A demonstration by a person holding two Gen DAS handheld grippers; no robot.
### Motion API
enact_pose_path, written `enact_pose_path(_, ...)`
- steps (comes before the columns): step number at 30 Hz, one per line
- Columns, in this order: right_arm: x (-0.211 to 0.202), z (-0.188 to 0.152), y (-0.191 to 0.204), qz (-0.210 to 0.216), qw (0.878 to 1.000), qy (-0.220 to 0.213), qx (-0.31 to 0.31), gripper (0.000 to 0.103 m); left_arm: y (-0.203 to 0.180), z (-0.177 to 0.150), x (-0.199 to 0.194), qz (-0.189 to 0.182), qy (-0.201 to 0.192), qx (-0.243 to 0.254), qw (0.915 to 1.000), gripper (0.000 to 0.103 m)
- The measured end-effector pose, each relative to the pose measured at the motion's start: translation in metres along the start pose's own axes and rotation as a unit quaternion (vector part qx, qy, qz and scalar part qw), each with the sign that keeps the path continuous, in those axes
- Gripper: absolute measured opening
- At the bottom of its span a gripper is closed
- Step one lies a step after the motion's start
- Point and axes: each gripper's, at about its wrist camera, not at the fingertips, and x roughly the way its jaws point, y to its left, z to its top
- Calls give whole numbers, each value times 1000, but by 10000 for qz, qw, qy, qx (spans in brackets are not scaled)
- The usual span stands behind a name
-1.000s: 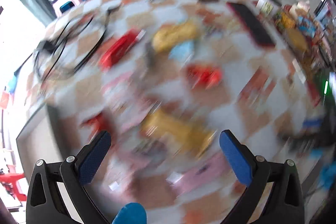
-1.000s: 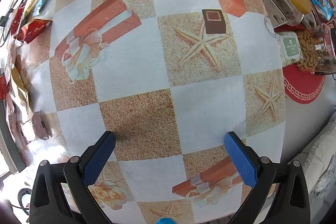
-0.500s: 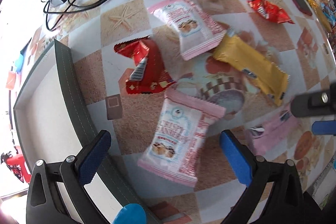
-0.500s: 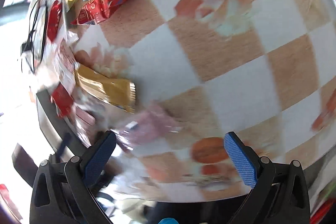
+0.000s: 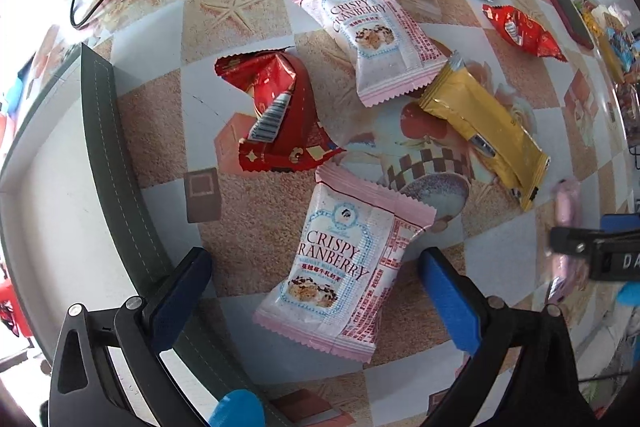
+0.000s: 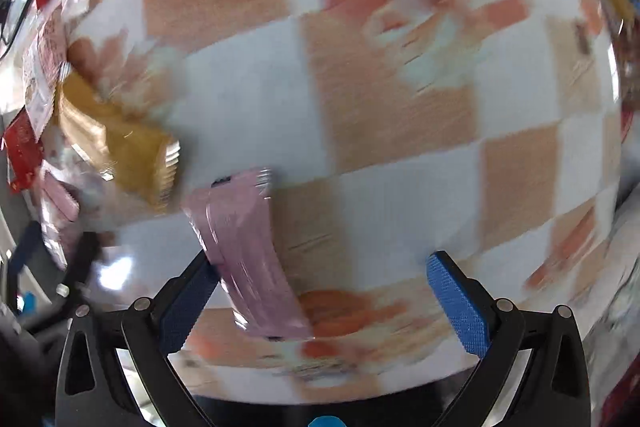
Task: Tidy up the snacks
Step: 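Grasp the pink Crispy Cranberry pack with left tool while right tool grasps pink bar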
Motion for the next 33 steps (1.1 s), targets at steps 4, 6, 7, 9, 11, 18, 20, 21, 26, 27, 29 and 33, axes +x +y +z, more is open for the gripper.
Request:
enact_pose_path(4, 0, 4, -27, 307, 9994, 22, 145, 103, -3, -4, -2, -21, -15, -68, 10000, 103)
enact_pose_path(6, -1, 2, -31, 503, 9987, 53, 102, 103, -2, -4, -2, -26, -59, -88, 9999, 103)
enact_pose_path(7, 0, -5, -28, 509, 9987, 65, 54, 103, -2, -4, -1, -25, -62, -84, 9999, 103)
enact_pose_path(9, 9, -17, -21, 484, 9988, 64, -25, 103, -3, -4, 0, -13, -6, -82, 10000, 103)
enact_pose_path(11, 10, -26, -7, 501, 9987, 116, -25, 103, -2, -2, 3, -9, 83, -87, 9999, 103)
enact_pose_path(18, 20, -26, 10, 191, 9997, -14, -137, 103, -7, 7, 7, -18, 116, -173, 9998, 103)
enact_pose_path(20, 16, -24, 6, 190, 9997, -37, -128, 103, -9, 7, 7, -10, 102, -210, 9997, 103)
enact_pose_path(21, 15, -24, 5, 190, 9997, -53, -129, 103, -10, 7, 7, -4, 113, -230, 9997, 103)
enact_pose_path(26, 13, -25, 5, 222, 9996, -76, -141, 103, -18, 11, 7, 20, 292, -185, 9994, 103)
enact_pose_path(27, 11, -25, 4, 242, 9996, -84, -147, 103, -23, 12, 6, 35, 328, -103, 9994, 103)
enact_pose_path(29, 7, -29, -3, 235, 9996, -38, -151, 103, -33, 12, 7, 64, 358, 84, 9993, 103)
enact_pose_path(33, 12, -24, 0, 179, 9996, -25, -200, 102, -48, 12, 3, 101, 332, 235, 9991, 94)
